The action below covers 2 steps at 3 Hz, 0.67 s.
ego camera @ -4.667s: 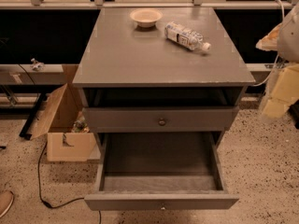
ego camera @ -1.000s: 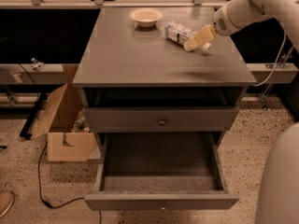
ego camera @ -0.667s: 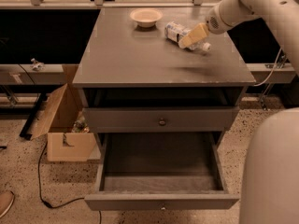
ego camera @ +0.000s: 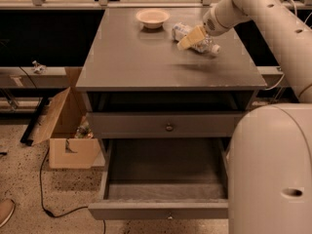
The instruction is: Place blue plastic bottle into middle drawer
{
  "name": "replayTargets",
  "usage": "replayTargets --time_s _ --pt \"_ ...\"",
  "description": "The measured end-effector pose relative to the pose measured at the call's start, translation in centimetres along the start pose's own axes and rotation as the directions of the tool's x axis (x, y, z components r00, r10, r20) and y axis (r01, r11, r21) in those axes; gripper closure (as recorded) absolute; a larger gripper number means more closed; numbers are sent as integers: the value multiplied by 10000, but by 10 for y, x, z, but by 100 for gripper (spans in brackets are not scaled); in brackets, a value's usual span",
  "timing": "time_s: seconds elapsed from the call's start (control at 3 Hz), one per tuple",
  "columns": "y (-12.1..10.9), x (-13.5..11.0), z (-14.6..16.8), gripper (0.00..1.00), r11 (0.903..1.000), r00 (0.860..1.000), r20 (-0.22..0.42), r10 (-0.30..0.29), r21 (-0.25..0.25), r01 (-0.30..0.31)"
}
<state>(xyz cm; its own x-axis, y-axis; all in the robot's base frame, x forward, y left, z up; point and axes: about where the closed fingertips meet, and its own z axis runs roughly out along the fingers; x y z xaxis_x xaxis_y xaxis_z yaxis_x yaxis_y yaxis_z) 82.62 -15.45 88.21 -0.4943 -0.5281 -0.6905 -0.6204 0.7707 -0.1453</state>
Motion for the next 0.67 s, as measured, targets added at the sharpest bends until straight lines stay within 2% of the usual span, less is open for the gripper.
replayTargets --time_s 0.33,0.67 --pt "7 -1 20 0 9996 9997 -231 -16 -269 10" --pt "16 -3 35 18 9986 9993 -342 -148 -517 130"
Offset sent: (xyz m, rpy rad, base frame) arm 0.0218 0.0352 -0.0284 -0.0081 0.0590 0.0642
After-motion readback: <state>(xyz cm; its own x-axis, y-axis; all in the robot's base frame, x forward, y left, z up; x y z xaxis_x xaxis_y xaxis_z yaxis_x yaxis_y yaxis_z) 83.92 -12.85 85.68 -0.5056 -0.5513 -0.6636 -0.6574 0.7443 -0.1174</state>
